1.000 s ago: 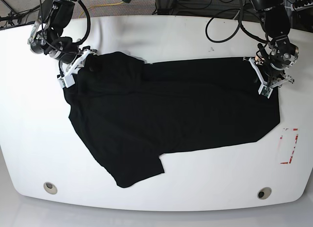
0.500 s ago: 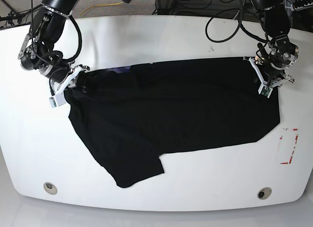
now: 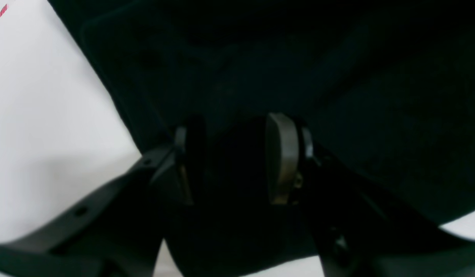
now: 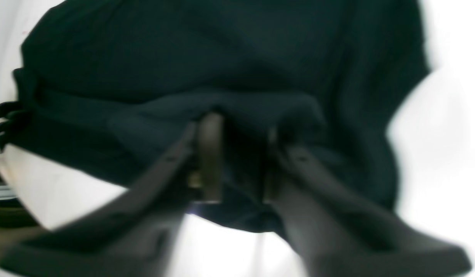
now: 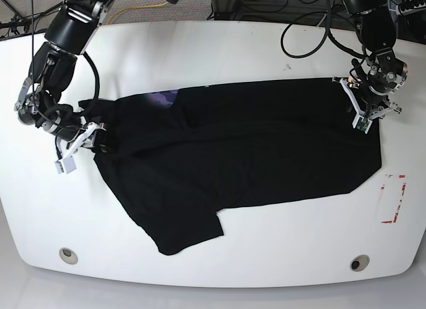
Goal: Fold the T-shirt properly
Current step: 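Drag the shirt edge back with both grippers to straighten it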
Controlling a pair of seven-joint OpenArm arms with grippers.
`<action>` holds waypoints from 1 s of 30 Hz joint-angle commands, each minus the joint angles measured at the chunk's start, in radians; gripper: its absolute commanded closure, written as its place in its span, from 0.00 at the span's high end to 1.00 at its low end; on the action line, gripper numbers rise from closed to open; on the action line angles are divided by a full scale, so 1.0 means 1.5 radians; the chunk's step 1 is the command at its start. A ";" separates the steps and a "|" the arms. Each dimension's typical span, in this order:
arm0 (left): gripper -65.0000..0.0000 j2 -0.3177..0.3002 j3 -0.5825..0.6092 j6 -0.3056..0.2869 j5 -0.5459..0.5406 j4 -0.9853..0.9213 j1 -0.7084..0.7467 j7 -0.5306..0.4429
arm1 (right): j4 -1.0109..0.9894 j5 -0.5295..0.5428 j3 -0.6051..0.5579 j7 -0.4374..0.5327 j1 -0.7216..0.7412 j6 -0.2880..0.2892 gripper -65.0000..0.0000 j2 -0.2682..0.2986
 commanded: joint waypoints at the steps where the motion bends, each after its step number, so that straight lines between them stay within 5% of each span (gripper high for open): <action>1: 0.36 -0.006 -0.001 -0.003 0.027 0.004 0.004 0.036 | 0.004 -0.017 0.003 0.013 0.011 -0.002 0.50 0.040; 7: 0.36 -0.004 -0.001 -0.003 0.025 0.015 0.000 0.036 | 0.012 -0.037 0.007 0.017 -0.024 0.001 0.74 0.082; 14: 0.36 0.024 -0.047 -0.003 -0.013 0.098 0.000 0.042 | 0.062 -0.045 0.003 0.082 -0.120 -0.003 0.75 0.092; 17: 0.38 0.025 -0.074 -0.003 -0.052 0.121 -0.002 0.057 | 0.062 -0.099 0.003 0.121 -0.137 -0.003 0.75 0.089; 23: 0.60 0.027 -0.158 -0.003 -0.073 0.139 -0.027 0.098 | 0.053 -0.232 -0.020 0.167 -0.139 0.025 0.75 0.054; 30: 0.68 0.027 -0.197 -0.003 -0.072 0.132 -0.014 0.098 | -0.008 -0.287 -0.027 0.197 -0.126 0.051 0.74 0.019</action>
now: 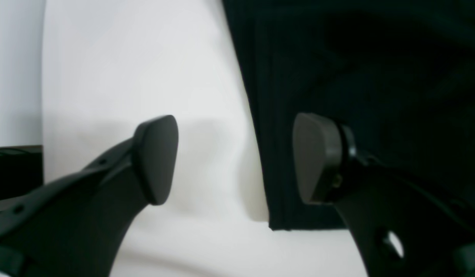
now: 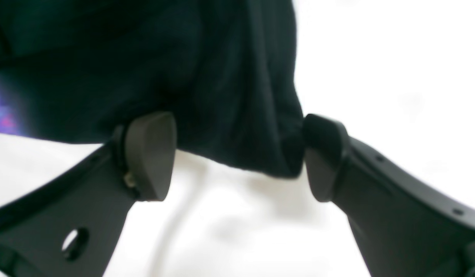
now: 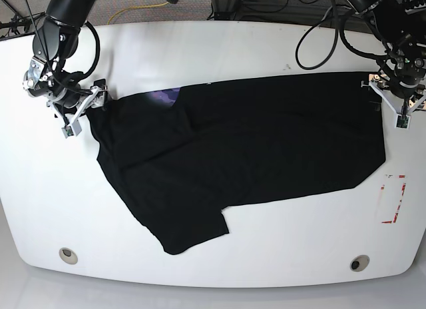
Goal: Fold the T-shirt properly
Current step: 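Drag the shirt edge back with both grippers to straighten it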
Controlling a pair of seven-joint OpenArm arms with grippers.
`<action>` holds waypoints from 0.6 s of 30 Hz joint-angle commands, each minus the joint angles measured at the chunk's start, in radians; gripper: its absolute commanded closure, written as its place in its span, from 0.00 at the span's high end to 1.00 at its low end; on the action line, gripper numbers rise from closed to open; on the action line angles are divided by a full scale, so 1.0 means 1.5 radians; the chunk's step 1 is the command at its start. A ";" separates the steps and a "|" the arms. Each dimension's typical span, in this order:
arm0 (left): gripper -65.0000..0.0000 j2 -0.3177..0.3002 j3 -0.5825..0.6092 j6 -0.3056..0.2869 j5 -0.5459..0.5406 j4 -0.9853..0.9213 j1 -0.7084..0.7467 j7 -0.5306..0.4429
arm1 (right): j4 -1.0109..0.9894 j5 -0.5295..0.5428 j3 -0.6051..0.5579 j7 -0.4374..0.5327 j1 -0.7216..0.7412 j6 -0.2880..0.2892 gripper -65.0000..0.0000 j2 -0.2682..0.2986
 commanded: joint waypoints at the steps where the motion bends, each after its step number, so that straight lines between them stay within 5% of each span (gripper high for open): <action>1: 0.68 -0.008 -0.013 0.001 -0.007 0.003 0.003 -0.014 | -0.009 -0.001 0.004 0.019 0.010 0.004 0.72 0.006; 7: 0.68 -0.010 -0.042 0.001 -0.007 -0.044 0.022 -0.014 | -0.013 -0.006 0.002 0.034 0.015 0.004 0.54 -0.014; 15: 0.68 -0.008 -0.044 0.001 -0.008 -0.096 0.037 -0.015 | -0.009 -0.002 0.001 0.034 0.013 0.004 0.52 -0.015; 18: 0.60 -0.008 -0.044 0.001 -0.008 -0.119 0.034 -0.019 | -0.009 -0.002 0.001 0.034 0.011 0.004 0.32 -0.015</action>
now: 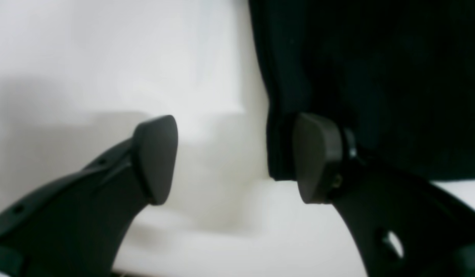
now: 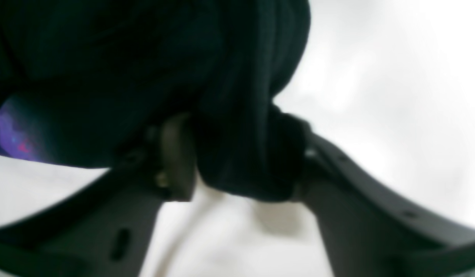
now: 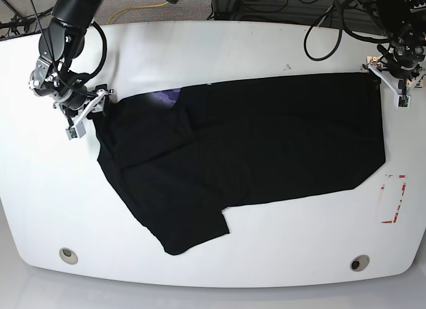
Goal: Fold the T-shirt properly
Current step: 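Drag the shirt edge back with both grippers to straighten it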
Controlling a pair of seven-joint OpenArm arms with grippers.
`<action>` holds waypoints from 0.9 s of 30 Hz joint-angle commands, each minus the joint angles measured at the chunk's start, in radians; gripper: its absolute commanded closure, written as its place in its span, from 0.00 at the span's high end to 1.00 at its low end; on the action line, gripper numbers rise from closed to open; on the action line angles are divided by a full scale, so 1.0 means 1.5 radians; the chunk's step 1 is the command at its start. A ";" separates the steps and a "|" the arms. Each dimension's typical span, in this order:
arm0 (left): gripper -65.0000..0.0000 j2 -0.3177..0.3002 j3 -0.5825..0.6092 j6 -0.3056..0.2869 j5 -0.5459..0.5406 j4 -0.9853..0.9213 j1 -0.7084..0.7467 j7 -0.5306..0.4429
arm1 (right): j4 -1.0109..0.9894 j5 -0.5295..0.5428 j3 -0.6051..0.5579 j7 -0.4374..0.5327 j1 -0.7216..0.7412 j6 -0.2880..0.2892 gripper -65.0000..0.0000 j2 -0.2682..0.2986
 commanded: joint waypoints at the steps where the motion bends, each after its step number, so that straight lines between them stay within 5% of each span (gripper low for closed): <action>1: 0.56 -0.005 0.002 -0.001 0.008 -0.011 0.000 0.008 | 0.008 0.000 0.001 -0.002 0.003 0.003 0.26 0.010; 4: 0.25 -0.005 0.014 -0.001 0.009 -0.026 -0.014 0.008 | 0.008 0.000 0.001 -0.002 0.002 0.003 0.01 0.013; 7: 0.00 -0.007 0.026 -0.001 0.011 -0.033 -0.025 0.008 | 0.021 0.001 0.003 -0.007 -0.004 0.003 0.00 0.013; 27: 0.00 -0.040 0.023 -0.001 0.008 0.076 0.107 0.008 | 0.243 0.001 0.031 -0.063 -0.245 0.003 0.00 0.011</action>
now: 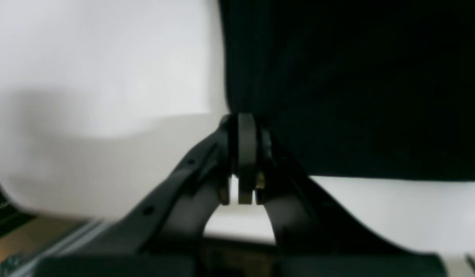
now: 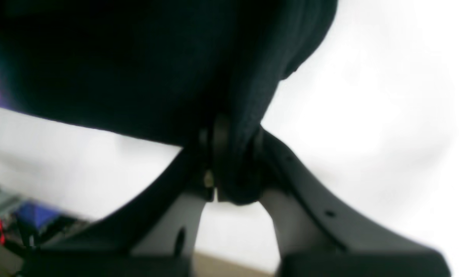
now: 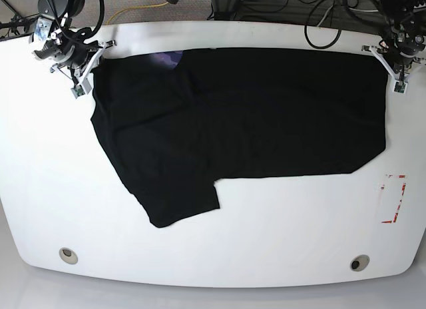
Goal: Fold the T-shirt properly
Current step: 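Drag the shirt edge back with both grippers to straighten it, then release the shirt and move both grippers along its sides toward the hem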
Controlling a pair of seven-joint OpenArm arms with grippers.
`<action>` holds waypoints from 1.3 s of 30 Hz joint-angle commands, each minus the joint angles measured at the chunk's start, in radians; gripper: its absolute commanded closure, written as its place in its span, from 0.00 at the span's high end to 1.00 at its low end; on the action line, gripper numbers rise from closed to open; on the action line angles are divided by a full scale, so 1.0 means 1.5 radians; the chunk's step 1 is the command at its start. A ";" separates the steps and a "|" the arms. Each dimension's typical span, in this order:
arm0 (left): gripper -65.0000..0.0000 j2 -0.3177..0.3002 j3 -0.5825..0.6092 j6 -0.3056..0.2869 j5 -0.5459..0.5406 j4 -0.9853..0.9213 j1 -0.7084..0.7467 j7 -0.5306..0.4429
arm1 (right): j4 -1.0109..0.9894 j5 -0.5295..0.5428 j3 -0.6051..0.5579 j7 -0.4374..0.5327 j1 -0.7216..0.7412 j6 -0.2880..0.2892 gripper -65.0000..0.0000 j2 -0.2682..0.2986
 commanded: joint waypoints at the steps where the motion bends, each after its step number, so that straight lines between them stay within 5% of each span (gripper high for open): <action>1: 0.00 -0.012 -0.004 0.006 0.005 0.020 0.010 -0.004 | 0.033 -0.004 0.024 0.005 -0.020 -0.001 0.00 0.009; 8: 0.01 -0.011 -0.005 0.006 0.005 0.015 0.032 -0.004 | 0.042 -0.003 0.045 0.007 -0.063 -0.001 0.00 -0.001; 11: 0.17 -0.009 -0.004 0.006 0.005 0.019 0.032 -0.004 | 0.042 -0.003 0.053 0.007 -0.064 -0.001 0.08 -0.008; 14: 0.39 0.004 -0.003 0.006 0.004 0.022 0.031 -0.004 | 0.052 -0.003 0.054 0.007 -0.062 -0.001 0.42 -0.017; 19: 0.51 0.004 -0.002 0.006 0.002 0.072 0.028 -0.003 | 0.105 -0.003 0.055 0.008 -0.061 -0.001 0.80 -0.022; 28: 0.51 -0.010 0.000 0.006 -0.105 0.131 0.014 -0.001 | 0.124 -0.010 0.055 0.006 0.005 -0.001 0.76 -0.033; 39: 0.51 0.006 0.004 0.006 -0.033 0.096 -0.123 -0.001 | 0.006 -0.011 0.049 0.006 0.169 -0.001 0.76 -0.015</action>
